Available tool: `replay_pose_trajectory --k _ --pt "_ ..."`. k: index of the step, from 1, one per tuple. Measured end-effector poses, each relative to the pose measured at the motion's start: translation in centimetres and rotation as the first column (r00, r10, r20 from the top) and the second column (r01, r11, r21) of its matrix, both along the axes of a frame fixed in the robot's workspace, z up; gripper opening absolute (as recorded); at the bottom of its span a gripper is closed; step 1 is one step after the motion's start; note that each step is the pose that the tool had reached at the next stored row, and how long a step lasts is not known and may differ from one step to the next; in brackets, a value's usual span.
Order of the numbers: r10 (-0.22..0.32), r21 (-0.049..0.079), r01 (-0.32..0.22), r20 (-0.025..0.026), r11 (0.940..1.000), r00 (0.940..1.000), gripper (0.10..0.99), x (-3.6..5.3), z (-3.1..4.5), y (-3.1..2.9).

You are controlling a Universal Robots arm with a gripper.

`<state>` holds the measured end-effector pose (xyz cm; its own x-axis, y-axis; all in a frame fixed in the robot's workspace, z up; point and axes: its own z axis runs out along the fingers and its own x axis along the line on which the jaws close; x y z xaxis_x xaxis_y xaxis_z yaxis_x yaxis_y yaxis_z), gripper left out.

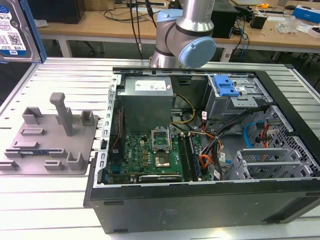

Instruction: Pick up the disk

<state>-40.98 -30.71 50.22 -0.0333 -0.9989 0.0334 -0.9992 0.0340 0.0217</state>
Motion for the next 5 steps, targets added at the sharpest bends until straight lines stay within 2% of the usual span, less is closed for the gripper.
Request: replay_pose_trajectory --k 5 --pt "0.0 0.0 0.0 0.0 1.0 1.0 0.365 -0.01 0.0 0.0"
